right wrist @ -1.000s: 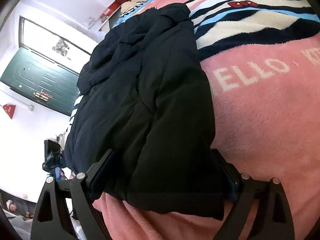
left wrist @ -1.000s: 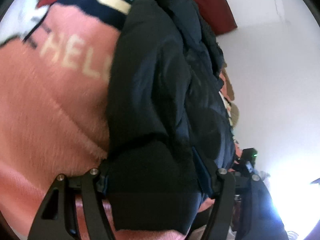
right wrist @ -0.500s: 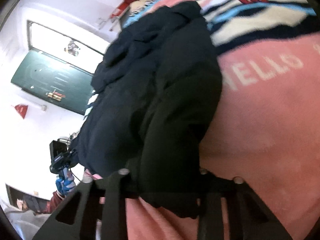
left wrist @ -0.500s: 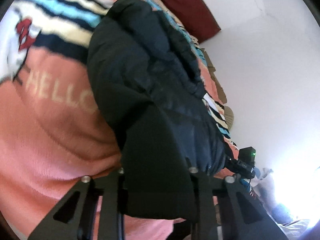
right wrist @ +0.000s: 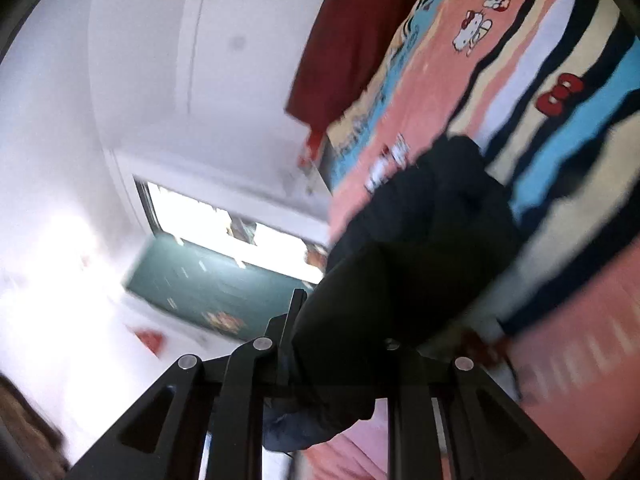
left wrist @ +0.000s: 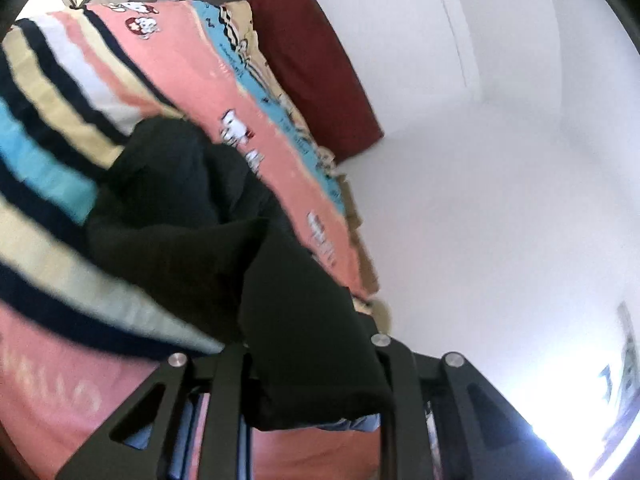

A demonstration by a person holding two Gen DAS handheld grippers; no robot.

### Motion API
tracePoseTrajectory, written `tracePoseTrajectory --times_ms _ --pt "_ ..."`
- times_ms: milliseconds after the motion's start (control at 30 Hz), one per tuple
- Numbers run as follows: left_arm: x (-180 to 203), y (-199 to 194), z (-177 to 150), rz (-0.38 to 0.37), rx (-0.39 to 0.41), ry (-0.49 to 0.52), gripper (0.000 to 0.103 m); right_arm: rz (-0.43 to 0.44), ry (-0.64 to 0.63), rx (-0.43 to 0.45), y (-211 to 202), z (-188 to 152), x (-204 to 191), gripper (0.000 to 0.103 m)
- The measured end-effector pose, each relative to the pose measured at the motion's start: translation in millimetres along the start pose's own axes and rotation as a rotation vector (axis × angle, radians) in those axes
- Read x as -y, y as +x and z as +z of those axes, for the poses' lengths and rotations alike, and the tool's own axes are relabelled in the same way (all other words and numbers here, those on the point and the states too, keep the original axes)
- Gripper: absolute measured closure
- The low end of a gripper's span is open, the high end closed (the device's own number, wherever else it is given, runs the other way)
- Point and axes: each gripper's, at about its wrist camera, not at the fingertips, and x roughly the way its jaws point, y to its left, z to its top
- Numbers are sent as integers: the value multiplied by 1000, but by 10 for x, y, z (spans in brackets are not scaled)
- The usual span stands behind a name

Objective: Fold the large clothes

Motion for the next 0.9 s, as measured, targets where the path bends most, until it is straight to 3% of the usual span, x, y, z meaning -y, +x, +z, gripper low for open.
tracePoseTrajectory --times_ms 133,333,533,600,667,800,900 --pt "1 355 583 -9 39 -88 84 85 87 59 430 440 11 84" --pt "-234 1058 1350 73 80 -160 84 45 203 134 1211 1065 211 82" --pt "-765 1915 1877 285 49 -150 78 -157 235 148 2038 1530 607 78" --pt "-991 2165 1972 309 15 -140 77 -226 239 141 2217 1639 787 76" --pt "-1253 2340 2012 270 -5 -162 76 -269 263 139 2371 1701 1004 75" --pt "-1474 2400 1936 209 -5 -210 76 -259 258 115 2545 1743 1236 76" --pt "-1520 2280 1939 111 5 -283 64 -235 254 113 2546 1772 1263 65"
